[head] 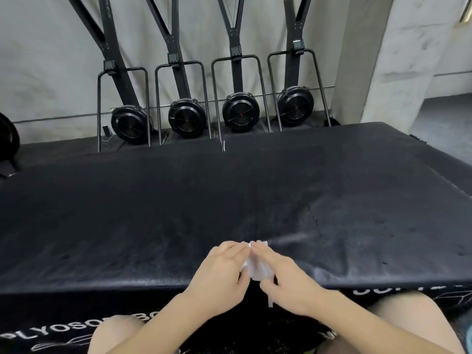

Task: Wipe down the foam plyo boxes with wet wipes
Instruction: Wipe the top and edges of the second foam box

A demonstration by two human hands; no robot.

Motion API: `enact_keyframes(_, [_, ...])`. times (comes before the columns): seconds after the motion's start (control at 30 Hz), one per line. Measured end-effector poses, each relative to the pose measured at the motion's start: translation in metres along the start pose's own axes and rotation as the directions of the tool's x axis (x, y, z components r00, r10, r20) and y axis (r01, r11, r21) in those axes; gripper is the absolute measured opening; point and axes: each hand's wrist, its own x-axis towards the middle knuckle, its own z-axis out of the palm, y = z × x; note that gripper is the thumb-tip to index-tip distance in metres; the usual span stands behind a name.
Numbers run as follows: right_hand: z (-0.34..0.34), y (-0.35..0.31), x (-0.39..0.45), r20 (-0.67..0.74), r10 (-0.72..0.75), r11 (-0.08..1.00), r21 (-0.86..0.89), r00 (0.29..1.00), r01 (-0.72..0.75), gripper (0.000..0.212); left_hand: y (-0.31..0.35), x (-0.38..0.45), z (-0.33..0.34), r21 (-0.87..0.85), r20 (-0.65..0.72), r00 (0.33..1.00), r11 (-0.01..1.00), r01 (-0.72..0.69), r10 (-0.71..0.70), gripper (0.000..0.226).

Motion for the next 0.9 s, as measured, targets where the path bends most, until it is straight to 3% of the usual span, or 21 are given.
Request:
enact_keyframes(0.1, [-0.033, 0.016, 0.011, -0.155, 0.042, 0.998, 0.057, 0.987, -0.033, 0.053, 0.002, 0.015, 0.013, -0.018, -0.065, 0.995, 0.997, -0.081, 0.079, 0.041])
enact_keyframes(0.17, [-0.057, 0.033, 0.021, -0.241, 0.065, 0.998, 0.011, 0.968, -0.064, 0.046, 0.005, 0.019, 0.018, 0.007, -0.075, 0.988, 0.991, -0.132, 0.132, 0.046])
enact_keyframes(0.27, [-0.096, 0.064, 0.041, -0.297, 0.116, 0.982, -0.107, 0.948, -0.154, 0.039, 0.009, 0.022, 0.024, -0.003, -0.199, 0.965, 0.984, -0.178, 0.174, 0.050])
enact_keyframes(0.33, [-0.119, 0.091, 0.060, -0.267, 0.198, 0.934, -0.241, 0.943, -0.264, 0.038, 0.012, 0.026, 0.030, 0.015, -0.146, 0.957, 0.968, -0.252, 0.252, 0.034])
enact_keyframes(0.4, [-0.135, 0.111, 0.074, -0.174, 0.303, 0.846, -0.405, 0.937, -0.348, 0.045, 0.013, 0.033, 0.030, 0.237, 0.097, 0.949, 0.919, -0.315, 0.300, 0.025])
enact_keyframes(0.47, [-0.144, 0.121, 0.084, -0.086, 0.388, 0.814, -0.436, 0.918, -0.385, 0.066, 0.010, 0.040, 0.036, 0.240, 0.260, 0.946, 0.936, -0.257, 0.193, 0.034])
enact_keyframes(0.5, [-0.146, 0.122, 0.088, -0.058, 0.402, 0.827, -0.406, 0.914, -0.389, 0.075, 0.008, 0.044, 0.036, 0.250, 0.302, 0.945, 0.947, -0.203, 0.123, 0.027])
enact_keyframes(0.57, [-0.141, 0.120, 0.093, -0.027, 0.380, 0.864, -0.347, 0.925, -0.365, 0.082, 0.001, 0.056, 0.037, 0.146, 0.229, 0.972, 0.985, -0.094, 0.058, 0.035])
enact_keyframes(0.63, [-0.129, 0.118, 0.094, 0.014, 0.358, 0.870, -0.368, 0.934, -0.328, 0.082, -0.015, 0.075, 0.043, 0.157, 0.139, 0.990, 0.987, -0.036, 0.014, 0.042])
enact_keyframes(0.67, [-0.123, 0.119, 0.095, 0.027, 0.356, 0.864, -0.391, 0.934, -0.318, 0.082, -0.026, 0.087, 0.046, 0.186, 0.164, 0.986, 0.982, -0.012, -0.019, 0.038])
enact_keyframes(0.9, [-0.120, 0.119, 0.099, 0.053, 0.404, 0.834, -0.431, 0.913, -0.344, 0.084, -0.044, 0.140, 0.056, 0.179, 0.215, 0.975, 0.979, -0.102, 0.063, 0.037])
